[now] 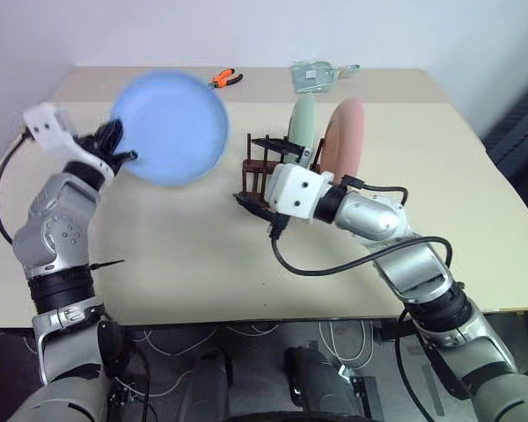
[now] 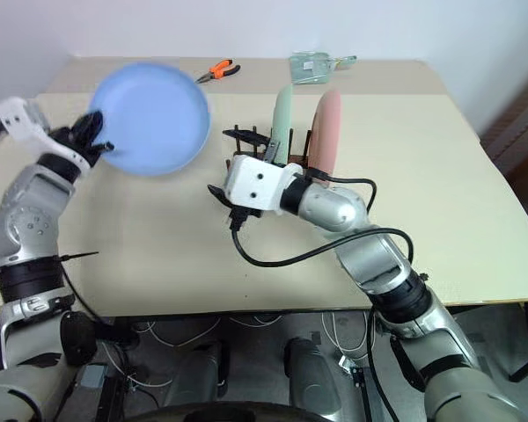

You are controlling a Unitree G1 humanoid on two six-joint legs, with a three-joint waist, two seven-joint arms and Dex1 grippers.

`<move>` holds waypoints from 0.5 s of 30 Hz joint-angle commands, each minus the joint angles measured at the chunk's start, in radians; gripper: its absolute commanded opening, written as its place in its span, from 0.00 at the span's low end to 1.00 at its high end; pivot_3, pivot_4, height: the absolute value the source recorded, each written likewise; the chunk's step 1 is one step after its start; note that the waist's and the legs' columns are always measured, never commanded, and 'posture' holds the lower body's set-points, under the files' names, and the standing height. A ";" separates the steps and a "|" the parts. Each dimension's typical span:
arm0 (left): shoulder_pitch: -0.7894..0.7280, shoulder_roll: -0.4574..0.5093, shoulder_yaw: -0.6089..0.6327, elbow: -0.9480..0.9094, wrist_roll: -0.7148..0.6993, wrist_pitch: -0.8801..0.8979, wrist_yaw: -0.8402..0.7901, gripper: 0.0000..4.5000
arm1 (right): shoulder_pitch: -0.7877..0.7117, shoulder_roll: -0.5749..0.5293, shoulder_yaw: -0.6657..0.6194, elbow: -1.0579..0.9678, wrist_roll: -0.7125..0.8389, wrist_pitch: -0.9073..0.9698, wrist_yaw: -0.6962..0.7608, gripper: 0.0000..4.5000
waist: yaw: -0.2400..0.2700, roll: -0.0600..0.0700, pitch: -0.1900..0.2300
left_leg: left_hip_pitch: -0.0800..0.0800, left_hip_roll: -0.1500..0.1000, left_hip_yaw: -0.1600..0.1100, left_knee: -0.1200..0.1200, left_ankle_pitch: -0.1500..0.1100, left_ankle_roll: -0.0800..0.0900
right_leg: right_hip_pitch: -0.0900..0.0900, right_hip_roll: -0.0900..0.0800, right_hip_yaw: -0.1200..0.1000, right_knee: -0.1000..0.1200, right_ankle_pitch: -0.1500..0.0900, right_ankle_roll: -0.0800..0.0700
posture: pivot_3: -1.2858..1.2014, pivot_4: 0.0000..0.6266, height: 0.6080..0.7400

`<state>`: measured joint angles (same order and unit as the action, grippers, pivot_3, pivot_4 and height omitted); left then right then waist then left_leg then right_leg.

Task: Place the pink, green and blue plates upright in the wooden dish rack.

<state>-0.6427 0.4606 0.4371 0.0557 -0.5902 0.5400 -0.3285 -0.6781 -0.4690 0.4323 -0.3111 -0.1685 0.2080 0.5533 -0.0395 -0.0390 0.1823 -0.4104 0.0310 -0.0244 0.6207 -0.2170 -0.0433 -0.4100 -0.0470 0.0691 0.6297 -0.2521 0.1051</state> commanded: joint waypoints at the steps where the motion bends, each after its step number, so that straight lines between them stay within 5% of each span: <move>1: -0.035 0.020 -0.029 -0.095 -0.044 0.032 -0.030 0.01 | -0.066 0.005 0.045 0.075 -0.143 -0.107 -0.028 1.00 | -0.004 0.000 0.000 | 0.000 0.000 0.000 0.000 0.000 0.000 | 0.000 0.000 0.000 0.000 0.000 0.000 | 0.52 0.24 0.94; 3: -0.046 0.023 -0.037 -0.118 -0.069 0.056 -0.042 0.01 | -0.104 0.019 0.074 0.132 -0.218 -0.146 -0.043 1.00 | -0.005 0.000 0.000 | 0.000 0.000 0.000 0.000 0.000 0.000 | 0.000 0.000 0.000 0.000 0.000 0.000 | 0.52 0.24 0.94; 6: -0.038 0.031 -0.056 -0.144 -0.070 0.064 -0.063 0.00 | -0.124 0.045 0.088 0.182 -0.251 -0.193 -0.030 0.83 | -0.004 0.000 0.000 | 0.000 0.000 0.000 0.000 0.000 0.000 | 0.000 0.000 0.000 0.000 0.000 0.001 | 0.52 0.24 0.94; 13: -0.030 0.022 -0.050 -0.137 -0.081 0.084 -0.049 0.00 | -0.139 0.059 0.114 0.238 -0.369 -0.297 -0.035 0.01 | -0.002 0.000 0.000 | 0.000 0.000 -0.001 0.000 0.000 0.000 | 0.001 0.000 0.000 0.000 0.000 0.001 | 0.52 0.24 0.94; 15: -0.034 0.015 -0.037 -0.131 -0.100 0.100 -0.040 0.07 | -0.138 0.058 0.113 0.245 -0.403 -0.318 -0.045 0.00 | -0.002 0.000 0.001 | 0.000 0.000 -0.001 0.000 0.000 0.000 | 0.001 0.000 0.000 0.000 0.000 0.001 | 0.52 0.24 0.94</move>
<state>-0.6634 0.4740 0.3721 -0.0587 -0.6604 0.6335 -0.3802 -0.7937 -0.4145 0.5780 -0.0328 -0.5505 -0.0777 0.5377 -0.0419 -0.0387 0.1829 -0.4106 0.0307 -0.0251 0.6209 -0.2168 -0.0433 -0.4094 -0.0468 0.0693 0.6294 -0.2519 0.1059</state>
